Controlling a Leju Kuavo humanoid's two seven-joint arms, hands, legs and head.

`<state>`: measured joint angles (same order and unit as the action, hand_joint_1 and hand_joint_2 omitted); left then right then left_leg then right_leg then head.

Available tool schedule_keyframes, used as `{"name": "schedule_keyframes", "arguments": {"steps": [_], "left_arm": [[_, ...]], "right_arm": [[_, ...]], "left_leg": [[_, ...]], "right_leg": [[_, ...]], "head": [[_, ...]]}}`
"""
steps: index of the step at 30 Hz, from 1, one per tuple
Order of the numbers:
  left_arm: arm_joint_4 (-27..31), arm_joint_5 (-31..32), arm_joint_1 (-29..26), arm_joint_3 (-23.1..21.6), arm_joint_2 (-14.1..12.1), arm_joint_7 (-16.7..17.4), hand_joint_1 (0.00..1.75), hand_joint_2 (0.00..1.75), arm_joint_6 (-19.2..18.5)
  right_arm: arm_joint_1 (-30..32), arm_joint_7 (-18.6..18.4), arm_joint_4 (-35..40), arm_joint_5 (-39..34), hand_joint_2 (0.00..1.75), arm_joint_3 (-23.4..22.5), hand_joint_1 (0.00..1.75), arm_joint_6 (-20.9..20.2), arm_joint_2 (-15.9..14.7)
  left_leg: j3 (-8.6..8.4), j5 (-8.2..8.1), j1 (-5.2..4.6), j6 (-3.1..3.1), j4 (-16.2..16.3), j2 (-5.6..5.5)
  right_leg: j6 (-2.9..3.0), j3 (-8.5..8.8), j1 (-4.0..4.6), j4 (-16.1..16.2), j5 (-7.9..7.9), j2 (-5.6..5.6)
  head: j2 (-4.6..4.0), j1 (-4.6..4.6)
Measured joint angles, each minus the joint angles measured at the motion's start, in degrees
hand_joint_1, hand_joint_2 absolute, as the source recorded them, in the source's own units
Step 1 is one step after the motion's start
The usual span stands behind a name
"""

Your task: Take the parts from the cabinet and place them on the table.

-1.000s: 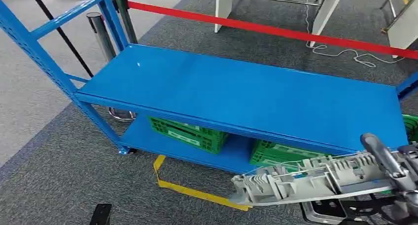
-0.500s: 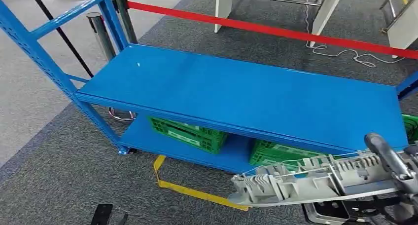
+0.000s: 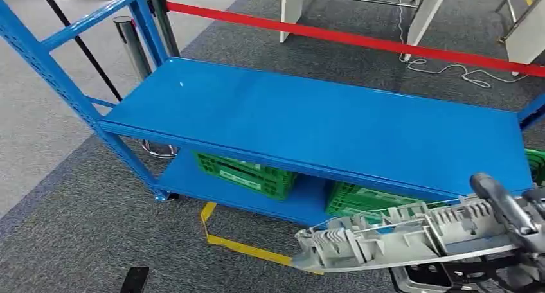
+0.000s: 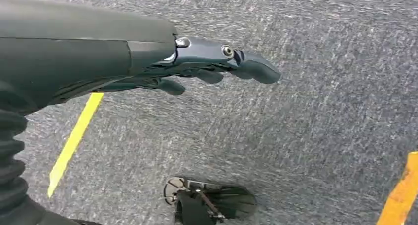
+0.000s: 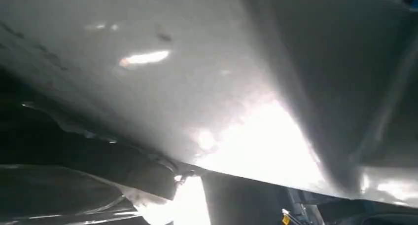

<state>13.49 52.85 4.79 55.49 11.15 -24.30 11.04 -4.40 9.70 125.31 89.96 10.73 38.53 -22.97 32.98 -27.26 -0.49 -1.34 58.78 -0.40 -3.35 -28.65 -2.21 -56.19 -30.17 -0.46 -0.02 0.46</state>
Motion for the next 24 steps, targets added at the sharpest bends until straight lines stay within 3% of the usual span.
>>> {"name": "schedule_keyframes", "arguments": {"steps": [5, 7, 8, 9, 11, 12, 13, 14, 16, 17, 18, 21, 22, 23, 24], "left_arm": [[0.00, 0.07, -0.15, 0.00, -0.09, 0.61, 0.00, 1.75, -0.24], [0.00, 0.07, -0.12, 0.00, -0.11, 0.68, 0.00, 1.75, -0.28], [0.00, 0.07, -0.13, 0.00, 0.00, 0.68, 0.00, 1.75, -0.28], [0.00, 0.07, -0.09, 0.00, 0.00, 0.68, 0.00, 1.75, -0.28], [-0.09, 0.07, -0.19, 0.00, 0.04, 0.68, 0.00, 1.75, -0.30], [-0.18, 0.05, -0.24, 0.00, 0.04, 0.74, 0.00, 1.75, -0.35], [-0.22, 0.04, -0.27, 0.00, 0.04, 0.85, 0.00, 1.75, -0.46], [-0.26, 0.02, -0.29, 0.00, 0.13, 0.87, 0.00, 1.75, -0.57], [-0.26, -0.02, -0.24, 0.02, 0.35, 1.03, 0.00, 1.75, -0.65], [-0.28, -0.04, -0.23, 0.02, 0.46, 1.03, 0.00, 1.75, -0.68], [-0.33, -0.11, -0.21, 0.02, 0.61, 1.03, 0.00, 1.75, -0.70], [-0.35, -0.28, -0.26, 0.09, 0.83, 1.20, 0.00, 1.75, -0.85], [-0.35, -0.59, -0.27, 0.20, 0.79, 1.51, 0.00, 1.75, -0.85], [-0.35, -0.81, -0.25, 0.33, 0.57, 1.79, 0.00, 1.75, -0.83], [-0.35, -0.92, -0.22, 0.35, 0.59, 1.79, 0.00, 1.75, -0.79]], "right_arm": [[0.01, 0.02, -0.09, 0.00, 1.75, 0.55, 1.75, 0.00, -0.02], [0.00, 0.04, -0.11, 0.00, 1.75, 0.66, 1.75, 0.00, -0.09], [0.05, 0.04, -0.13, 0.00, 1.75, 0.72, 1.75, 0.00, -0.22], [-0.09, 0.04, -0.13, -0.02, 1.75, 0.77, 1.75, 0.00, -0.37], [0.05, 0.04, -0.22, 0.00, 1.75, 0.83, 1.75, 0.00, -0.48], [0.14, 0.00, -0.30, 0.00, 1.75, 0.90, 1.75, 0.00, -0.48], [0.21, -0.11, -0.39, 0.00, 1.75, 0.96, 1.75, 0.00, -0.48], [0.20, -0.46, -0.50, 0.00, 1.75, 1.14, 1.75, 0.00, -0.55], [0.01, -1.09, -0.68, 0.00, 1.75, 1.49, 1.75, 0.00, -0.94], [-0.15, -1.36, -0.77, 0.00, 1.75, 1.68, 1.75, 0.00, -1.05], [-0.31, -1.66, -0.90, 0.00, 1.75, 1.90, 1.75, 0.00, -1.11], [-0.40, -3.08, -1.25, 0.02, 1.75, 2.30, 1.75, 0.00, -1.55], [-0.40, -3.39, -1.44, 0.02, 1.75, 2.47, 1.75, 0.00, -1.62], [-0.58, -3.83, -1.60, 0.00, 1.75, 2.71, 1.75, 0.00, -1.75], [-0.50, -4.22, -1.77, 0.00, 1.75, 2.86, 1.75, -0.02, -1.90]], "left_leg": [[0.13, -0.24, -0.47, -0.57, 0.30, 0.00], [-0.12, 0.16, -0.16, -1.31, -0.50, 0.04], [-0.40, 0.39, -0.03, -1.65, -0.91, 0.21], [-0.34, 0.42, -0.04, -1.93, -0.97, 0.23], [-0.13, 0.70, -0.31, -2.15, -0.86, 0.37], [-0.01, 0.71, -0.47, -2.16, -0.77, 0.38], [0.02, 0.70, -0.59, -2.16, -0.74, 0.37], [0.02, 0.70, -0.66, -2.15, -0.69, 0.36], [0.01, 0.66, -0.75, -2.10, -0.46, 0.25], [0.11, 0.55, -0.76, -1.93, -0.29, 0.25], [0.45, 0.53, -1.02, -1.68, -0.13, 0.24], [0.90, 1.30, -0.82, -0.51, 0.02, 0.25], [0.98, 1.46, -1.10, -0.15, 0.06, 0.18], [1.26, 0.49, -0.94, 0.10, 0.51, 0.02], [1.97, -1.85, -0.90, 0.75, 2.22, 0.09]], "right_leg": [[-0.66, 0.03, -0.37, 0.20, 0.05, -0.01], [-1.14, 0.16, -0.40, 0.41, -0.04, -0.02], [-0.92, -0.62, -0.42, -0.56, -0.85, 0.13], [-0.65, -2.07, -0.25, -3.41, -2.59, 0.23], [-0.34, -7.17, 0.07, -13.74, -7.57, 0.22], [-0.22, -9.31, 0.26, -17.78, -8.70, 0.22], [-0.03, -10.14, 0.42, -19.03, -8.15, 0.23], [0.24, -9.66, 0.57, -17.68, -6.28, 0.23], [0.91, -5.62, 0.79, -8.61, -0.56, 0.26], [1.33, -3.42, 0.96, -3.80, 1.21, 0.34], [1.54, -1.68, 1.25, -2.50, 0.47, 0.44], [1.78, -2.59, 1.51, -2.05, 1.08, 0.25], [2.32, -2.74, 1.13, -1.61, 1.52, 0.30], [2.69, -2.93, 0.82, -1.34, 2.01, 0.69], [3.14, -3.33, 0.72, -1.27, 2.35, 0.69]], "head": [[0.00, 0.00], [0.00, 0.00], [0.00, -0.10], [0.00, -0.17], [0.00, -0.17], [0.00, -0.13], [0.00, -0.15], [0.00, -0.15], [0.00, -0.15], [0.00, -0.20], [0.00, -0.13], [0.00, -0.02], [0.00, -0.11], [0.00, -0.22], [0.00, 0.31]]}}
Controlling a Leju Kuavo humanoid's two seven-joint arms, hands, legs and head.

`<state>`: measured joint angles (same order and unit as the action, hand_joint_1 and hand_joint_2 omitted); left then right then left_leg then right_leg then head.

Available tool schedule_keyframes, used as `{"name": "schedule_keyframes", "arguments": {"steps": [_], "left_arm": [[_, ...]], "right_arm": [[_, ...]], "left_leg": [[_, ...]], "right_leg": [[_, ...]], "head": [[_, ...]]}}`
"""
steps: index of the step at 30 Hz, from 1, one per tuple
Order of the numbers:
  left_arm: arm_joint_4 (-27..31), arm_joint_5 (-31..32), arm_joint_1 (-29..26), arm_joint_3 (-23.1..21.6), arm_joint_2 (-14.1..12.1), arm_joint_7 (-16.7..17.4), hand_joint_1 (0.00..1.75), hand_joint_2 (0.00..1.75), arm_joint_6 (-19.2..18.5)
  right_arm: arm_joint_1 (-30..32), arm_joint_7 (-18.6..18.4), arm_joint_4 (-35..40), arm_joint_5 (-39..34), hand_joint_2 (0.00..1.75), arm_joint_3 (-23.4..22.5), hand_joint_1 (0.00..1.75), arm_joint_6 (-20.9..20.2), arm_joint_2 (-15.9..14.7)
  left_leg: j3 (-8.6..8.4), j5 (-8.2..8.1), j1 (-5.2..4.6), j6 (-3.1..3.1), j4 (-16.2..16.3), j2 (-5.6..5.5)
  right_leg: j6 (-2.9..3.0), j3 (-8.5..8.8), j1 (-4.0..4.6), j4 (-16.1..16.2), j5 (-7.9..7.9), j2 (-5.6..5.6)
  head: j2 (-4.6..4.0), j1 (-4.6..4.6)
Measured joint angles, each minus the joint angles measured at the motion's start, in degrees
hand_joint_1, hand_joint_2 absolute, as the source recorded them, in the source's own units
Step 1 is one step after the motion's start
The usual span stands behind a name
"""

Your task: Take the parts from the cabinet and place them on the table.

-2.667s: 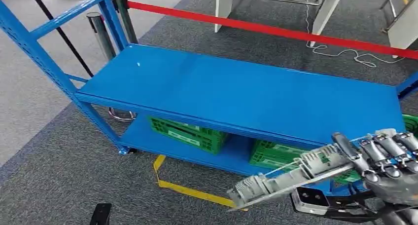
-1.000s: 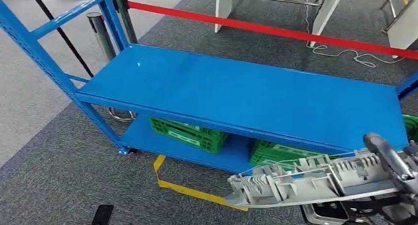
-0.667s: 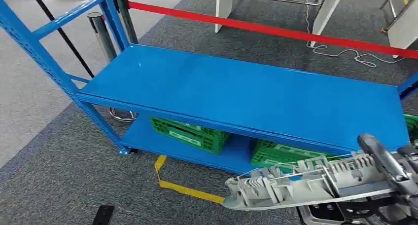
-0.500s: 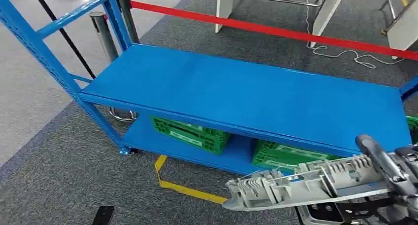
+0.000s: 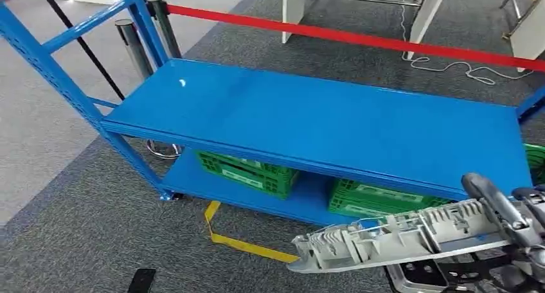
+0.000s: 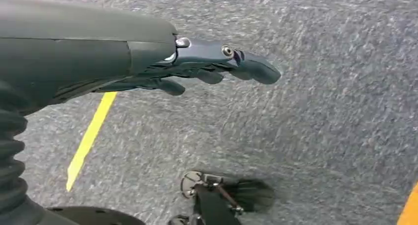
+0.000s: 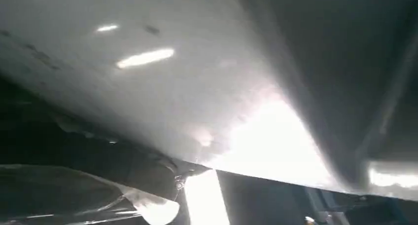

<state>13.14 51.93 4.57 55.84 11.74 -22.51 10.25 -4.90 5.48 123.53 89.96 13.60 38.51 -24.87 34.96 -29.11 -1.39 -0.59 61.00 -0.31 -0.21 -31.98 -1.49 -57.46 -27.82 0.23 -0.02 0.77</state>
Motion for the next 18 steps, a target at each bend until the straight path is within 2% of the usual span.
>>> {"name": "schedule_keyframes", "arguments": {"steps": [1, 2, 3, 4, 5, 6, 7, 8, 9, 10, 12, 13, 14, 15, 17, 18], "left_arm": [[0.00, -0.07, -0.01, 0.02, 0.02, 0.07, 0.00, 1.75, -0.02], [0.00, -0.11, -0.03, 0.07, -0.02, 0.07, 0.00, 1.75, 0.00], [0.00, -0.26, -0.05, 0.13, -0.04, 0.07, 0.00, 1.75, 0.00], [0.00, -0.35, -0.05, 0.22, -0.04, 0.07, 0.00, 1.75, 0.00], [0.00, -0.44, -0.04, 0.37, -0.04, 0.07, 0.00, 1.75, 0.00], [0.00, -0.48, -0.01, 0.44, -0.07, 0.07, 0.00, 1.75, 0.00], [0.00, -0.55, 0.01, 0.46, -0.11, 0.07, 0.00, 1.75, -0.02], [0.00, -0.66, 0.09, 0.50, -0.13, 0.04, 0.00, 1.75, -0.04], [0.00, -0.66, 0.22, 0.52, -0.11, -0.04, 0.00, 1.75, -0.09], [0.00, -0.66, 0.32, 0.55, -0.09, -0.11, 0.00, 1.75, -0.24], [0.00, -0.63, 0.38, 0.61, 0.00, -0.09, 0.00, 1.75, -0.26], [0.00, -0.63, 0.38, 0.68, 0.00, -0.09, 0.00, 1.75, -0.28], [0.00, -0.66, 0.43, 0.79, 0.00, -0.09, 0.00, 1.75, -0.26], [0.00, -0.63, 0.58, 0.83, 0.07, -0.09, 0.00, 1.75, -0.28], [0.00, -0.66, 0.74, 0.85, 0.22, -0.09, 0.00, 1.75, -0.31], [0.00, -0.63, 0.74, 0.85, 0.31, -0.09, 0.00, 1.75, -0.35]], "right_arm": [[-0.01, -0.33, -0.13, -0.02, 1.75, 0.11, 1.75, 0.00, -0.07], [0.00, -0.59, -0.26, -0.07, 1.75, 0.31, 1.75, 0.02, -0.09], [0.02, -0.79, -0.42, -0.18, 1.75, 0.48, 1.75, 0.00, -0.11], [0.04, -0.87, -0.61, -0.35, 1.75, 0.68, 1.75, 0.02, -0.11], [0.07, -0.92, -0.78, -0.54, 1.75, 0.83, 1.75, 0.00, -0.15], [0.07, -0.89, -0.92, -0.92, 1.75, 0.96, 1.75, 0.00, -0.20], [0.06, -0.76, -1.05, -1.53, 1.75, 1.09, 1.75, 0.02, -0.31], [0.06, -0.37, -1.09, -2.30, 1.75, 1.18, 1.75, 0.02, -0.33], [0.10, 0.11, -1.09, -3.06, 1.75, 1.27, 1.75, 0.02, -0.39], [0.00, 0.61, -1.11, -3.65, 1.75, 1.42, 1.75, 0.02, -0.44], [0.00, 1.42, -1.16, -4.79, 1.75, 1.62, 1.75, 0.02, -0.44], [0.08, 1.90, -1.20, -5.34, 1.75, 1.68, 1.75, 0.02, -0.44], [0.14, 2.19, -1.33, -6.00, 1.75, 1.68, 1.75, 0.02, -0.44], [0.15, 2.40, -1.44, -6.45, 1.75, 1.68, 1.75, 0.02, -0.46], [0.17, 2.58, -1.64, -6.71, 1.75, 1.68, 1.75, 0.02, -0.46], [0.22, 2.62, -1.77, -6.82, 1.75, 1.68, 1.75, 0.02, -0.44]], "left_leg": [[1.36, -3.22, 0.49, 0.60, 4.09, 0.04], [2.89, -6.02, 0.91, 1.03, 8.82, 0.05], [3.95, -7.91, 1.20, 1.37, 12.73, 0.05], [4.04, -8.35, 1.43, 1.63, 14.75, 0.06], [3.03, -7.26, 1.63, 1.82, 14.21, 0.06], [0.84, -5.00, 1.84, 1.99, 11.17, 0.06], [-2.08, -2.88, 1.99, 2.05, 6.63, 0.06], [-5.72, -1.41, 2.12, 2.07, 1.02, 0.05], [-8.18, -2.46, 2.11, 1.96, -3.28, -0.06], [-8.81, -2.46, 1.74, 1.48, -4.47, -0.38], [-7.89, -2.03, 1.48, 0.78, -3.91, -0.37], [-7.60, -1.60, 1.40, 0.18, -3.97, -0.33], [-7.19, -0.74, 1.78, -0.69, -4.46, 0.01], [-6.50, -0.17, 1.63, -1.27, -4.40, 0.19], [-5.00, 1.02, 1.32, -1.85, -4.36, 0.26], [-3.99, 1.73, 1.03, -2.02, -4.29, 0.35]], "right_leg": [[0.23, -0.56, -0.04, -0.02, 0.37, 0.05], [0.22, -1.15, -0.03, -0.04, 0.77, 0.09], [0.18, -1.71, -0.04, -0.08, 1.18, 0.12], [0.07, -2.27, -0.11, -0.10, 1.60, 0.13], [-0.07, -2.83, -0.17, -0.18, 2.02, 0.12], [-0.33, -3.45, -0.29, -0.23, 2.42, 0.11], [-0.58, -3.92, -0.38, -0.34, 2.80, 0.06], [-0.93, -4.27, -0.47, -0.45, 3.19, 0.00], [-1.39, -4.50, -0.35, -0.55, 3.50, -0.03], [-1.85, -4.70, -0.30, -0.57, 3.98, -0.01], [-2.71, -4.63, -0.44, -0.08, 5.02, 0.02], [-3.17, -4.63, -0.48, 0.17, 5.56, -0.02], [-3.38, -4.96, -0.75, -0.05, 4.93, -0.02], [-3.31, -6.17, -0.73, -1.52, 2.21, 0.00], [-3.39, -8.66, -0.55, -9.52, -4.36, -0.06], [-3.43, -9.98, -0.39, -14.62, -6.91, -0.06]], "head": [[0.00, 0.24], [0.00, 0.24], [0.00, 0.24], [0.00, 0.26], [0.00, 0.26], [0.00, 0.26], [0.00, 0.26], [0.00, 0.28], [0.00, 0.37], [0.00, 0.30], [0.02, 0.46], [0.00, 0.33], [0.00, 0.41], [0.00, 0.20], [0.00, -0.09], [0.00, -0.13]]}}
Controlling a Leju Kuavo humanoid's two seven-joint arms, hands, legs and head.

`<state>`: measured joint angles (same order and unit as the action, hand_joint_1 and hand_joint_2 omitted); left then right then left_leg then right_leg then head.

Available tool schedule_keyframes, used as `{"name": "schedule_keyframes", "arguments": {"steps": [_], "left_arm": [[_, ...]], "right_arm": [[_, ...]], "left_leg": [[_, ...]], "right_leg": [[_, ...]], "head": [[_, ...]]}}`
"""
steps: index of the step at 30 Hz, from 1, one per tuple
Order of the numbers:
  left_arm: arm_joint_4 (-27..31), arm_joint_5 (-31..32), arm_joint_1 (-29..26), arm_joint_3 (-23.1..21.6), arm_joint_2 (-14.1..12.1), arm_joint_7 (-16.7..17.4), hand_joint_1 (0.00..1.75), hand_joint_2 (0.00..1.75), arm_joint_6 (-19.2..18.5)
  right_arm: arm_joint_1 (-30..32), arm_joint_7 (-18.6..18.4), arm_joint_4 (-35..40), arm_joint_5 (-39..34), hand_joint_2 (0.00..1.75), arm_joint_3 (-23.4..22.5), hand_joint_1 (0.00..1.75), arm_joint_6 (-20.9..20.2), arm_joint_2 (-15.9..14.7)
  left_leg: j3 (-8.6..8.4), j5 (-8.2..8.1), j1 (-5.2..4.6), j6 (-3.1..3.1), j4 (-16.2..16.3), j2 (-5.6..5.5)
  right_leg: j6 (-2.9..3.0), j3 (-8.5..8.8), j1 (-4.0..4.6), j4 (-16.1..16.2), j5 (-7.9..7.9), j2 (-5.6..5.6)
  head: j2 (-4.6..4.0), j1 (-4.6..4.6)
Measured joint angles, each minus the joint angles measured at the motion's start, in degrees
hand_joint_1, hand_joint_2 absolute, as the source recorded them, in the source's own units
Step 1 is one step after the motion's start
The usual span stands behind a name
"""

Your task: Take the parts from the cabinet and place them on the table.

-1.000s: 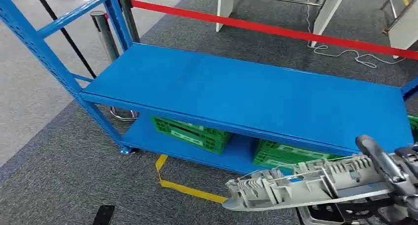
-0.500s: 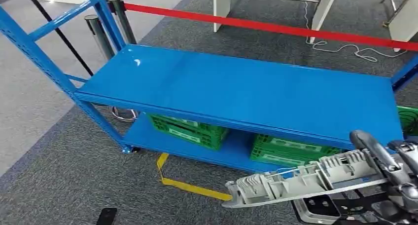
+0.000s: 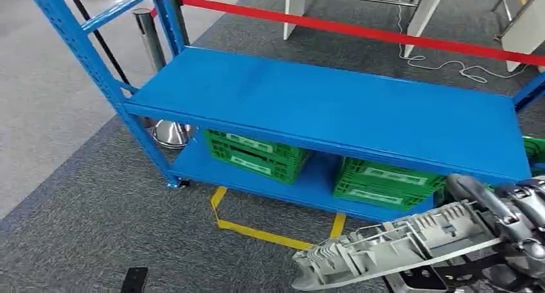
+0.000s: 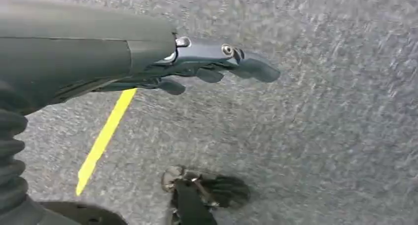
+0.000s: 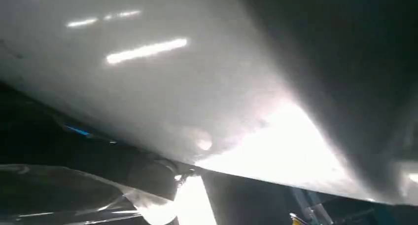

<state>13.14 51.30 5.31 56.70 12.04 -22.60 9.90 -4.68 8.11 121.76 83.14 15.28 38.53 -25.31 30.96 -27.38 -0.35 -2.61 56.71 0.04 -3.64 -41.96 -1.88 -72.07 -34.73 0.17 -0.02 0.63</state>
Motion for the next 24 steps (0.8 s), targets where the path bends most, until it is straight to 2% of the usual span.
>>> {"name": "schedule_keyframes", "arguments": {"steps": [1, 2, 3, 4, 5, 6, 7, 8, 9, 10, 11, 12, 13, 14, 15, 16, 17, 18, 19, 20, 21, 22, 23, 24], "left_arm": [[0.00, 0.00, -0.02, 0.00, 0.07, 0.00, 0.00, 1.75, -0.02], [0.00, 0.00, -0.03, 0.02, 0.09, 0.00, 0.00, 1.75, -0.02], [0.00, 0.00, -0.01, 0.02, 0.09, 0.00, 0.00, 1.75, 0.00], [0.00, 0.00, 0.02, 0.02, 0.09, 0.00, 0.00, 1.75, 0.04], [0.00, 0.00, 0.09, 0.02, 0.09, 0.00, 0.00, 1.75, 0.11], [0.00, 0.04, 0.18, 0.02, 0.22, 0.00, 0.00, 1.75, 0.11], [0.00, 0.04, 0.27, 0.04, 0.35, 0.00, 0.00, 1.75, 0.13], [0.00, 0.02, 0.34, 0.04, 0.39, -0.04, 0.00, 1.75, 0.15], [0.00, 0.00, 0.48, 0.04, 0.37, -0.18, 0.00, 1.75, 0.17], [0.00, -0.02, 0.54, 0.07, 0.42, -0.24, 0.00, 1.75, 0.22], [0.00, -0.04, 0.58, 0.13, 0.26, -0.24, 0.00, 1.75, 0.35], [0.00, -0.04, 0.59, 0.13, 0.28, -0.28, 0.00, 1.75, 0.37], [0.00, -0.18, 0.55, 0.13, 0.37, -0.35, 0.00, 1.75, 0.44], [0.00, -0.37, 0.46, 0.15, 0.39, -0.63, 0.00, 1.75, 0.46], [0.00, -0.37, 0.32, 0.18, 0.39, -0.96, 0.00, 1.75, 0.48], [0.00, -0.37, 0.21, 0.20, 0.39, -1.14, 0.00, 1.75, 0.50], [0.00, -0.37, 0.10, 0.24, 0.39, -1.22, 0.00, 1.75, 0.53], [0.00, -0.37, 0.04, 0.28, 0.39, -1.22, 0.00, 1.75, 0.55], [0.00, -0.37, -0.02, 0.35, 0.39, -1.20, 0.00, 1.75, 0.63], [0.00, -0.39, -0.07, 0.39, 0.39, -0.96, 0.00, 1.75, 0.74], [0.00, -0.50, -0.08, 0.48, 0.44, -0.90, 0.00, 1.75, 0.88], [0.00, -1.01, -0.05, 0.59, 0.50, -0.92, 0.00, 1.75, 1.03], [0.00, -1.38, -0.02, 0.81, 0.55, -1.03, 0.00, 1.75, 1.14], [0.00, -1.71, 0.01, 0.98, 0.57, -1.07, 0.00, 1.75, 1.14]], "right_arm": [[0.04, 0.04, -0.15, -0.04, 1.75, 0.02, 1.75, 0.00, 0.00], [0.10, 0.20, -0.28, -0.20, 1.75, 0.04, 1.75, 0.00, 0.00], [0.13, 0.66, -0.42, -0.64, 1.75, 0.04, 1.75, 0.00, 0.00], [0.12, 1.18, -0.55, -0.94, 1.75, 0.02, 1.75, 0.00, 0.00], [0.11, 1.62, -0.70, -1.18, 1.75, 0.00, 1.75, 0.00, 0.00], [0.06, 2.03, -0.81, -1.31, 1.75, -0.09, 1.75, 0.00, 0.00], [-0.06, 2.54, -0.90, -1.49, 1.75, -0.20, 1.75, 0.00, 0.00], [-0.13, 3.26, -1.03, -1.95, 1.75, -0.44, 1.75, 0.00, 0.02], [-0.07, 3.83, -1.22, -2.36, 1.75, -0.57, 1.75, 0.00, 0.07], [0.05, 4.37, -1.51, -2.65, 1.75, -0.83, 1.75, 0.00, 0.09], [0.14, 4.66, -1.81, -2.86, 1.75, -1.03, 1.75, 0.00, 0.30], [0.16, 4.81, -2.01, -3.02, 1.75, -1.27, 1.75, 0.00, 0.48], [0.71, 4.83, -2.08, -3.08, 1.75, -1.62, 1.75, 0.00, 0.63], [1.52, 4.94, -2.08, -3.06, 1.75, -1.97, 1.75, 0.00, 0.81], [2.19, 5.03, -2.08, -3.04, 1.75, -2.27, 1.75, 0.00, 0.87], [2.83, 5.05, -2.08, -2.97, 1.75, -2.56, 1.75, 0.00, 1.00], [3.35, 5.09, -2.08, -2.97, 1.75, -2.84, 1.75, 0.00, 1.09], [3.78, 5.22, -2.08, -3.04, 1.75, -3.00, 1.75, 0.00, 1.11], [4.14, 5.90, -2.08, -3.51, 1.75, -3.28, 1.75, 0.00, 1.22], [4.48, 6.52, -2.05, -3.89, 1.75, -3.54, 1.75, 0.00, 1.68], [4.78, 6.93, -2.05, -4.02, 1.75, -3.87, 1.75, 0.00, 2.06], [5.00, 7.13, -2.03, -4.07, 1.75, -4.20, 1.75, 0.02, 2.49], [5.18, 7.21, -2.03, -4.18, 1.75, -4.44, 1.75, 0.02, 2.71], [5.41, 7.34, -2.03, -4.79, 1.75, -4.74, 1.75, 0.02, 2.93]], "left_leg": [[0.87, 0.61, -0.26, -0.11, 0.04, 0.05], [1.70, 1.23, -0.46, -0.17, 0.06, 0.11], [2.47, 1.82, -0.70, -0.21, 0.07, 0.14], [3.10, 2.31, -0.88, -0.19, 0.07, 0.14], [3.63, 2.84, -1.06, -0.16, 0.08, 0.12], [3.89, 3.29, -1.07, -0.08, 0.19, 0.11], [4.25, 3.62, -1.48, 0.13, 0.39, 0.00], [4.50, 4.23, -1.41, 0.42, 0.40, 0.07], [4.74, 4.78, -1.20, 0.71, 0.37, 0.11], [4.82, 5.21, -1.12, 0.97, 0.30, 0.11], [5.07, 5.00, -1.33, 1.30, 0.52, -0.04], [5.61, 2.93, -1.17, 1.81, 1.50, -0.19], [6.46, -0.75, -0.90, 2.24, 4.35, -0.18], [7.36, -4.56, -0.54, 2.66, 8.53, -0.17], [8.21, -7.51, -0.20, 2.96, 13.12, -0.17], [8.60, -8.58, 0.05, 3.25, 16.81, -0.16], [8.28, -7.58, 0.26, 3.48, 18.42, -0.16], [6.99, -5.52, 0.46, 3.63, 17.91, -0.16], [4.77, -3.16, 0.64, 3.75, 15.02, -0.16], [1.41, -1.50, 0.77, 3.81, 10.22, -0.18], [-2.21, -1.63, 0.96, 3.84, 4.74, -0.21], [-4.53, -3.57, 0.56, 3.63, 0.81, -0.38], [-4.80, -4.10, 0.49, 2.90, -0.31, -0.50], [-4.31, -3.87, 0.31, 2.65, -0.05, -0.52]], "right_leg": [[0.10, -0.45, 0.15, -3.16, -0.65, 0.00], [0.34, 0.25, 0.31, -4.00, 0.46, 0.00], [0.70, 2.15, 0.55, -2.53, 2.66, 0.00], [1.19, 4.99, 0.81, 0.79, 4.68, 0.00], [1.81, 8.92, 1.13, 6.01, 5.83, 0.00], [2.55, 13.09, 1.53, 11.76, 4.78, 0.02], [2.81, 16.10, 1.63, 16.05, 3.63, 0.21], [2.53, 16.31, 1.75, 17.03, 3.09, 0.17], [2.70, 15.92, 1.89, 16.89, 3.40, 0.10], [2.95, 15.58, 2.01, 16.83, 3.78, 0.08], [3.46, 14.65, 1.38, 17.25, 4.57, 0.34], [3.82, 14.02, 1.28, 17.23, 4.99, 0.52], [4.25, 13.36, 1.23, 17.23, 5.49, 0.58], [4.20, 12.85, 1.22, 17.23, 6.08, 0.61], [4.18, 12.43, 1.22, 17.17, 6.77, 0.65], [4.08, 11.55, 1.21, 17.02, 7.48, 0.64], [3.93, 10.65, 1.18, 16.81, 8.07, 0.63], [3.75, 9.73, 1.10, 16.52, 8.56, 0.64], [3.52, 8.75, 0.99, 16.05, 8.92, 0.63], [3.16, 7.92, 0.86, 15.55, 9.17, 0.61], [2.83, 7.39, 0.83, 15.01, 9.41, 0.60], [2.44, 6.78, 0.95, 14.49, 9.66, 0.57], [1.96, 6.52, 0.94, 14.45, 10.14, 0.61], [1.59, 6.37, 0.89, 14.52, 10.68, 0.64]], "head": [[0.00, -0.04], [0.00, 0.00], [0.00, 0.02], [0.00, 0.00], [0.00, 0.02], [0.00, 0.04], [0.00, -0.02], [0.00, 0.13], [0.00, 0.07], [0.00, 0.07], [0.00, -0.08], [0.00, -0.15], [0.00, 0.11], [0.00, 0.33], [0.00, 0.24], [0.00, 0.31], [0.00, 0.33], [0.00, 0.31], [0.00, 0.31], [0.00, 0.31], [0.00, 0.35], [0.00, 0.37], [0.00, 0.22], [0.00, 0.22]]}}
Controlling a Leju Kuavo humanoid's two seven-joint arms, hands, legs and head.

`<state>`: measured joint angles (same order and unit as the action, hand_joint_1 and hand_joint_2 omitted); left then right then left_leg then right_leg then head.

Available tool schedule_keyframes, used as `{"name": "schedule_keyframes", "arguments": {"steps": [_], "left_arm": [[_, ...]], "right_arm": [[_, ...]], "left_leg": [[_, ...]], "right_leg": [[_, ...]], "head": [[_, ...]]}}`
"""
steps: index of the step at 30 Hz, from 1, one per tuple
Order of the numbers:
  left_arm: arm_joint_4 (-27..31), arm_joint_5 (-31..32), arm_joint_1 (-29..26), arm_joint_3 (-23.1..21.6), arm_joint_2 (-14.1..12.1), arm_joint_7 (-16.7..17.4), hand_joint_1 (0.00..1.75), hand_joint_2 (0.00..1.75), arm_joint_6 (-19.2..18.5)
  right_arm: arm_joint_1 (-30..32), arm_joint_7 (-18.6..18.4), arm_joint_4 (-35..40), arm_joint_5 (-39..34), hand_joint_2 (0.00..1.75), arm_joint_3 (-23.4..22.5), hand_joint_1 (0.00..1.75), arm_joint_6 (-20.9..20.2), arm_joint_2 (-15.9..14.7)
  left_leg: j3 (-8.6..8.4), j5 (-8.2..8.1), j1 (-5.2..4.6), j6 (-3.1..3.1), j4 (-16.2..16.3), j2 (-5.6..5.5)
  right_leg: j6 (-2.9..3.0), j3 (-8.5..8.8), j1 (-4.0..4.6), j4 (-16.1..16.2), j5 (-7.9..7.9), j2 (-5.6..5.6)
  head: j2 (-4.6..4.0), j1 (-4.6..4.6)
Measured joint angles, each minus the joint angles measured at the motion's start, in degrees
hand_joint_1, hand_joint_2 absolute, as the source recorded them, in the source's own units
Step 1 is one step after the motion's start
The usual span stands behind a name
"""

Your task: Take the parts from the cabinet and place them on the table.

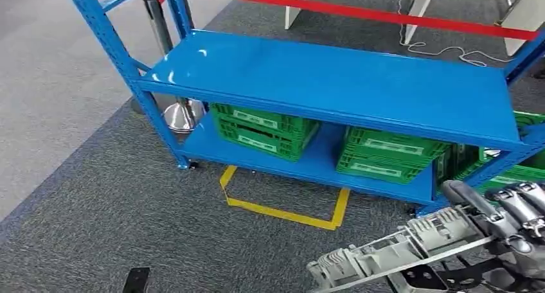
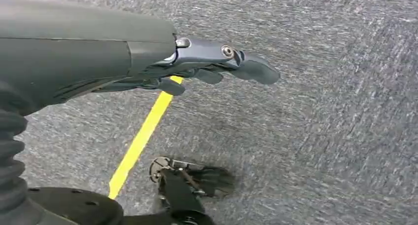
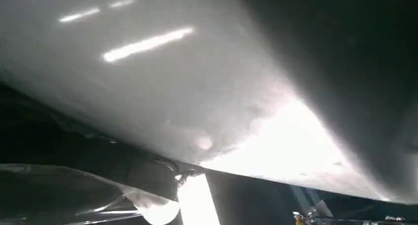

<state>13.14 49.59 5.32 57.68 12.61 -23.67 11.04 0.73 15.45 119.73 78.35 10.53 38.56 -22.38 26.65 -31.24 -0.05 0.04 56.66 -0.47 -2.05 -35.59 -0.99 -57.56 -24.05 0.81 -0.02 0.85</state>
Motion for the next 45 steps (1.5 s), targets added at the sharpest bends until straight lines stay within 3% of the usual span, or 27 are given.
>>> {"name": "schedule_keyframes", "arguments": {"steps": [2, 3, 6, 7, 9, 11, 12, 13, 14, 16, 18, 21, 23, 25, 27, 28, 29, 33, 35, 37, 38, 39, 41, 42, 43, 44, 45], "left_arm": [[-0.02, -0.59, -0.11, 0.46, 0.09, -0.09, 0.00, 1.75, -0.22], [-0.04, -0.74, 0.06, 0.70, 0.15, -0.09, 0.00, 1.75, -0.24], [-0.04, -1.20, 0.25, 1.11, 0.28, 0.46, 0.00, 1.75, -0.07], [-0.04, -1.38, 0.24, 1.27, 0.31, 0.55, 0.00, 1.75, -0.04], [-0.04, -1.60, 0.22, 1.53, 0.31, 0.55, 0.00, 1.75, -0.04], [-0.04, -1.70, 0.21, 1.68, 0.28, 0.53, 0.00, 1.75, -0.07], [-0.04, -1.70, 0.25, 1.79, 0.31, 0.50, 0.00, 1.75, -0.07], [-0.04, -1.73, 0.26, 1.90, 0.44, 0.46, 0.00, 1.75, -0.09], [-0.04, -1.73, 0.23, 1.94, 0.44, 0.35, 0.00, 1.75, -0.09], [-0.04, -1.75, 0.19, 2.08, 0.33, 0.31, 0.00, 1.75, -0.09], [-0.04, -1.73, 0.03, 2.32, 0.22, 0.20, 0.00, 1.75, -0.07], [-0.04, -1.73, -0.22, 2.40, 0.24, -0.31, 0.00, 1.75, 0.20], [-0.04, -1.68, -0.22, 2.40, 0.24, -0.70, 0.00, 1.75, 0.59], [-0.04, -1.68, -0.29, 2.40, 0.22, -0.85, 0.00, 1.75, 1.03], [-0.04, -1.68, -0.34, 2.42, 0.22, -0.98, 0.00, 1.75, 1.47], [-0.04, -1.68, -0.18, 2.43, 0.28, -0.98, 0.00, 1.75, 1.60], [-0.04, -1.66, 0.00, 2.43, 0.28, -0.98, 0.00, 1.75, 1.84], [-0.04, -0.87, -0.33, 2.40, 0.31, -1.05, 0.00, 1.75, 2.34], [-0.04, -0.44, -0.29, 2.40, 0.24, -1.25, 0.00, 1.75, 2.32], [-0.04, 0.33, -0.26, 2.32, 0.22, -1.36, 0.00, 1.75, 1.92], [-0.04, 0.77, -0.32, 2.29, 0.17, -1.46, 0.00, 1.75, 1.86], [-0.04, 0.88, -0.38, 2.27, 0.11, -1.55, 0.00, 1.75, 1.73], [-0.04, 1.71, -0.36, 2.14, -0.07, -1.55, 0.00, 1.75, 1.60], [-0.04, 2.12, -0.26, 1.82, -0.13, -1.53, 0.00, 1.75, 1.55], [-0.04, 2.52, -0.14, 1.53, -0.11, -1.53, 0.00, 1.75, 1.57], [-0.04, 2.60, 0.23, 1.29, -0.11, -1.49, 0.00, 1.75, 1.57], [-0.04, 2.73, 0.43, 1.11, -0.15, -1.13, 0.00, 1.75, 1.57]], "right_arm": [[1.32, 1.65, 0.00, -2.11, 1.75, -1.46, 1.75, 0.00, 0.50], [2.26, 3.09, 0.00, -3.32, 1.75, -2.43, 1.75, 0.00, 0.83], [4.29, 8.14, 0.04, -7.00, 1.75, -5.99, 1.75, 0.00, 2.43], [5.02, 9.34, 0.04, -7.74, 1.75, -7.28, 1.75, 0.00, 3.08], [6.00, 10.27, 0.04, -8.28, 1.75, -9.04, 1.75, 0.00, 3.86], [6.53, 10.97, 0.04, -8.54, 1.75, -10.33, 1.75, 0.00, 4.57], [6.58, 11.15, 0.04, -8.65, 1.75, -10.78, 1.75, 0.00, 4.79], [6.58, 11.21, 0.20, -8.72, 1.75, -11.23, 1.75, 0.00, 4.90], [6.61, 11.26, 0.37, -8.76, 1.75, -11.56, 1.75, 0.00, 5.03], [6.86, 11.26, 0.42, -8.81, 1.75, -12.13, 1.75, 0.00, 5.37], [6.96, 11.32, 0.42, -8.81, 1.75, -12.41, 1.75, -0.02, 5.79], [7.48, 12.35, 0.39, -9.03, 1.75, -13.07, 1.75, -0.02, 6.62], [7.63, 13.63, 0.39, -9.74, 1.75, -13.90, 1.75, -0.02, 7.28], [7.84, 14.62, 0.37, -10.12, 1.75, -14.60, 1.75, -0.02, 8.07], [7.85, 15.15, 0.35, -10.14, 1.75, -15.04, 1.75, -0.02, 8.72], [8.07, 15.41, 0.39, -10.01, 1.75, -15.39, 1.75, -0.02, 9.11], [8.58, 15.56, 0.42, -9.83, 1.75, -15.76, 1.75, -0.02, 9.40], [10.30, 19.14, 1.22, -11.08, 1.75, -17.24, 1.75, -0.02, 11.60], [11.41, 20.72, 1.53, -11.52, 1.75, -18.01, 1.75, 0.00, 12.98], [12.94, 21.90, 1.99, -12.26, 1.75, -19.02, 1.75, 0.00, 14.45], [13.90, 22.18, 2.55, -12.69, 1.75, -19.45, 1.75, -0.02, 15.34], [14.84, 22.34, 3.08, -12.98, 1.75, -19.78, 1.75, -0.02, 16.04], [16.23, 22.47, 4.35, -13.31, 1.75, -20.28, 1.75, -0.02, 17.38], [16.85, 22.51, 5.22, -13.35, 1.75, -20.48, 1.75, -0.02, 17.98], [17.31, 22.53, 5.88, -13.37, 1.75, -20.59, 1.75, 0.00, 18.38], [17.80, 22.56, 6.25, -13.40, 1.75, -20.68, 1.75, 0.00, 18.75], [18.24, 22.56, 6.78, -13.53, 1.75, -20.92, 1.75, -0.02, 19.17]], "left_leg": [[1.04, 0.98, -0.09, -1.07, -0.03, 0.08], [1.48, 1.68, 0.12, -1.71, -0.08, 0.48], [4.00, 3.55, -0.29, -2.48, -0.11, 0.48], [4.94, 4.24, -0.53, -2.64, -0.01, 0.56], [6.65, 5.44, -0.98, -2.82, 0.13, 0.73], [8.23, 6.73, -1.44, -2.82, 0.14, 0.78], [8.59, 7.36, -1.59, -2.81, 0.14, 0.76], [8.91, 7.82, -1.82, -2.62, 0.28, 0.71], [9.04, 8.38, -1.96, -2.47, 0.38, 0.75], [9.27, 9.60, -1.56, -1.94, 0.10, 0.78], [9.86, 9.26, -1.64, -1.32, 0.46, 0.48], [11.87, -1.63, -0.83, 0.18, 9.80, 0.39], [12.60, -4.12, -0.39, 0.70, 17.27, 0.39], [9.84, -0.11, 0.03, 1.03, 16.18, 0.39], [3.90, 2.66, 0.17, 1.20, 7.60, 1.35], [1.13, 0.44, 0.03, 1.27, 2.83, 3.49], [-0.31, -0.35, -0.50, 0.47, -0.02, 3.52], [1.08, 1.17, -0.43, -1.94, -0.22, 1.88], [1.98, 2.08, -0.37, -2.75, -0.16, 1.20], [3.16, 2.94, -0.53, -2.87, -0.04, 0.23], [3.65, 3.26, -0.61, -2.86, 0.00, -0.31], [3.97, 3.54, -0.68, -2.82, 0.03, -0.82], [4.24, 3.85, -0.71, -2.58, 0.10, -2.01], [4.22, 3.91, -0.71, -2.48, 0.12, -2.62], [4.31, 3.98, -0.58, -2.36, 0.13, -3.07], [4.96, 4.18, -0.93, -1.97, 0.67, -3.55], [5.65, 4.54, -0.53, -1.52, 0.76, -4.17]], "right_leg": [[-0.88, -0.22, -0.16, 0.22, 0.98, -0.01], [-1.00, -0.79, -0.41, -0.44, -0.63, -0.23], [-1.31, -3.99, -0.31, -10.94, -10.73, -0.46], [-1.29, -4.69, -0.23, -15.09, -12.39, -0.46], [-0.83, -3.75, -0.01, -17.77, -10.10, -0.50], [0.15, 1.52, 0.46, -11.99, -5.53, -0.54], [0.81, 5.58, 0.77, -6.47, -5.28, -0.59], [1.45, 9.88, 1.25, -0.36, -7.56, -0.50], [1.35, 12.55, 1.05, 3.82, -8.77, -0.45], [1.46, 11.22, 1.48, 3.56, -8.28, -0.53], [2.25, 10.18, 0.81, 3.91, -6.77, -0.01], [2.90, 8.00, 0.80, 3.70, -4.83, -0.03], [2.79, 6.21, 0.79, 2.94, -3.55, 0.00], [2.50, 3.56, 0.70, 1.65, -2.63, 0.03], [2.21, 1.70, 0.58, 0.48, -2.39, 0.64], [1.85, 1.16, 0.81, -0.05, -2.17, 0.69], [1.60, 0.89, 0.86, -0.43, -2.00, 0.93], [0.28, 0.73, 0.62, -0.38, -1.26, 2.61], [-0.23, -1.35, 0.42, -4.76, -5.87, 0.32], [-0.35, -4.80, 0.39, -14.38, -10.95, -0.39], [-0.33, -5.78, 0.41, -17.62, -12.09, -0.51], [-0.21, -5.34, 0.41, -17.77, -11.70, -0.60], [0.19, -0.86, 0.44, -11.15, -8.12, -1.00], [0.56, 2.55, 0.44, -5.34, -5.68, -2.04], [0.93, 4.90, 0.38, -0.76, -4.75, -4.91], [1.08, 5.76, 0.13, 0.20, -4.84, -6.80], [1.02, 5.79, 0.35, 0.57, -5.02, -5.80]], "head": [[0.00, 0.02], [0.00, -0.02], [0.00, -0.44], [0.00, -0.50], [0.00, -0.48], [0.00, -0.46], [0.00, -0.46], [0.00, -0.39], [0.00, -0.39], [0.00, -0.52], [0.00, -0.78], [0.00, -0.13], [0.00, -0.09], [0.00, -0.07], [0.00, 0.00], [0.00, 0.11], [0.00, 0.11], [0.00, 0.03], [0.00, -0.26], [0.00, -0.31], [0.00, -0.35], [0.00, -0.28], [0.00, -0.31], [0.00, -0.31], [0.00, -0.35], [0.00, -0.17], [0.00, -0.35]]}}
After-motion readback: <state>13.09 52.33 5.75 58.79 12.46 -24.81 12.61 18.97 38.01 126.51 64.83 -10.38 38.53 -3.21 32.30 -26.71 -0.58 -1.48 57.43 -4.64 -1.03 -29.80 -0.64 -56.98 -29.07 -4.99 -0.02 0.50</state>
